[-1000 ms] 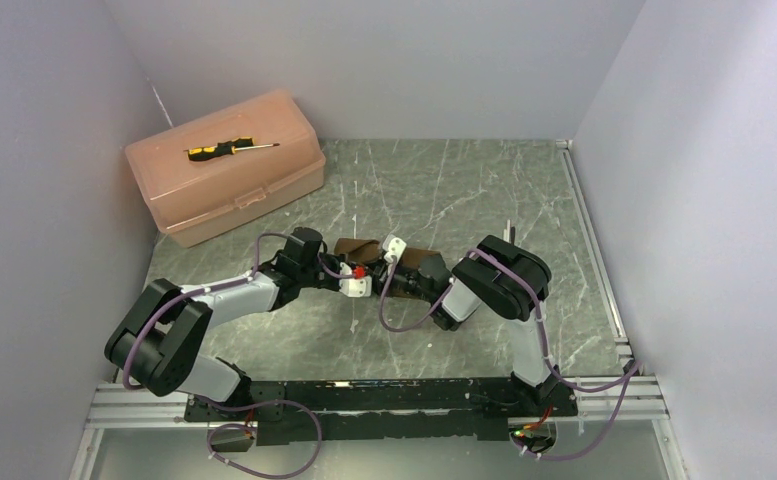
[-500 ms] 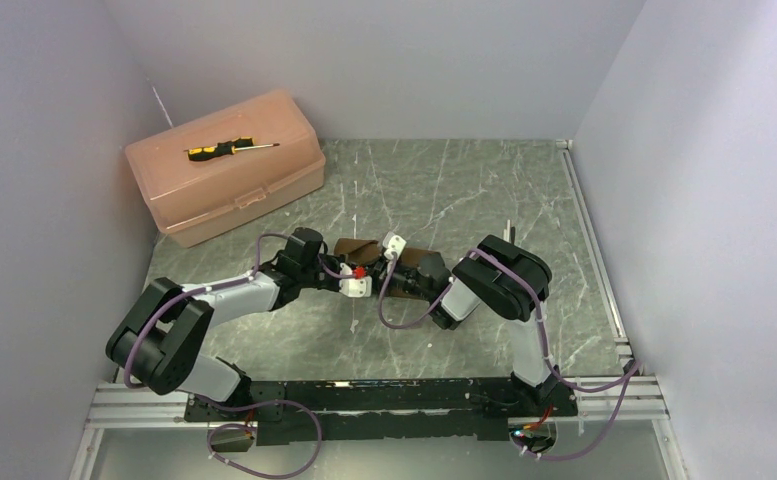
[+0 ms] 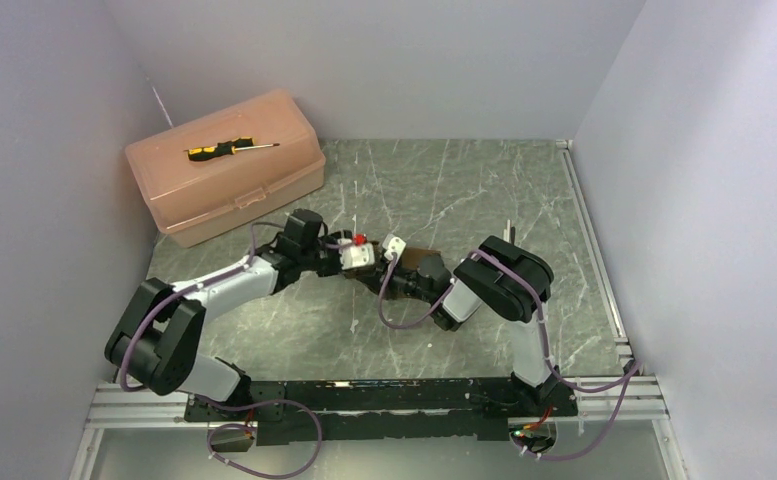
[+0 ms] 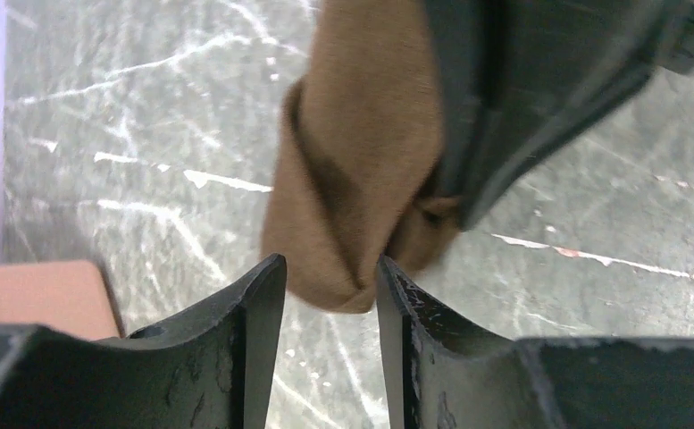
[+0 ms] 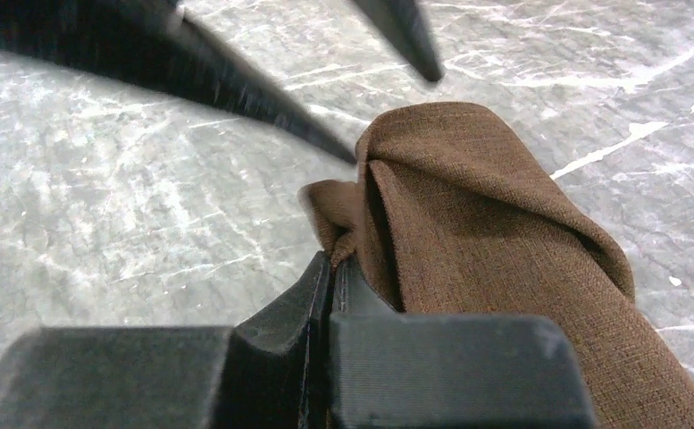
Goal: Fold the napkin into a case and place the utensils inside
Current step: Pick up the top corner of the smaller rectangle folded napkin from the center of the board.
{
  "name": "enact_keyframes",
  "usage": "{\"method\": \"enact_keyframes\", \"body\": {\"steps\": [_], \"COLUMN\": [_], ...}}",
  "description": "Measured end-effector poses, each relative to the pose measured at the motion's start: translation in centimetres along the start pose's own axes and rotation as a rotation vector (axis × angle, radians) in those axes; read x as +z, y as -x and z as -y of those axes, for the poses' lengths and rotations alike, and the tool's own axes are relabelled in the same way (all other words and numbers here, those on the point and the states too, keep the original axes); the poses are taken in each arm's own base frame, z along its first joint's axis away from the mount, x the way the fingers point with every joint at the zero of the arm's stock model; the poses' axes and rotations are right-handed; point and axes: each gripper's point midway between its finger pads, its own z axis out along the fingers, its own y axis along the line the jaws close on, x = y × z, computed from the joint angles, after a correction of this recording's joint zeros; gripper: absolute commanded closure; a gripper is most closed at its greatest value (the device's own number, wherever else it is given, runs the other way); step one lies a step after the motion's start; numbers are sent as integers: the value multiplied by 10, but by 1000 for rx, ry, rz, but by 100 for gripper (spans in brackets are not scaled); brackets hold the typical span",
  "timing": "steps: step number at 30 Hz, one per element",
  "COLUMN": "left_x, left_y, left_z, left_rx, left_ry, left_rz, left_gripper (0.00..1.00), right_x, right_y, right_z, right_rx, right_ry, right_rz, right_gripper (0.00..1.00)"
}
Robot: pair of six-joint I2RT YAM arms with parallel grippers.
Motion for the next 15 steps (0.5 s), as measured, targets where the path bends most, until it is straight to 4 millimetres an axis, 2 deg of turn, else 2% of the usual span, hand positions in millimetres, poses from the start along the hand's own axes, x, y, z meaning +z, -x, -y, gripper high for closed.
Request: {"method": "enact_keyframes", "body": {"steps": [3, 7, 11, 15], "left_x": [-12, -22, -11, 7], "left_y": [8, 18, 21, 6], "left_z": [-16, -18, -20, -11], "left_rx": [-122, -272, -378, -439], "left_ry": [30, 24, 2, -25], "left_rz": [-4, -7, -21, -62], "left_gripper": [50, 50, 49, 48], "right_x": [-3, -4, -5, -5], "right_y": [-2, -7, -9, -9], "right_z": [-2, -5, -8, -10], "right_rx": [17, 41, 64, 93], "right_ry": [3, 12, 24, 26], "right_rz": [-13, -32, -42, -45], "right_gripper": [100, 100, 100, 100]}}
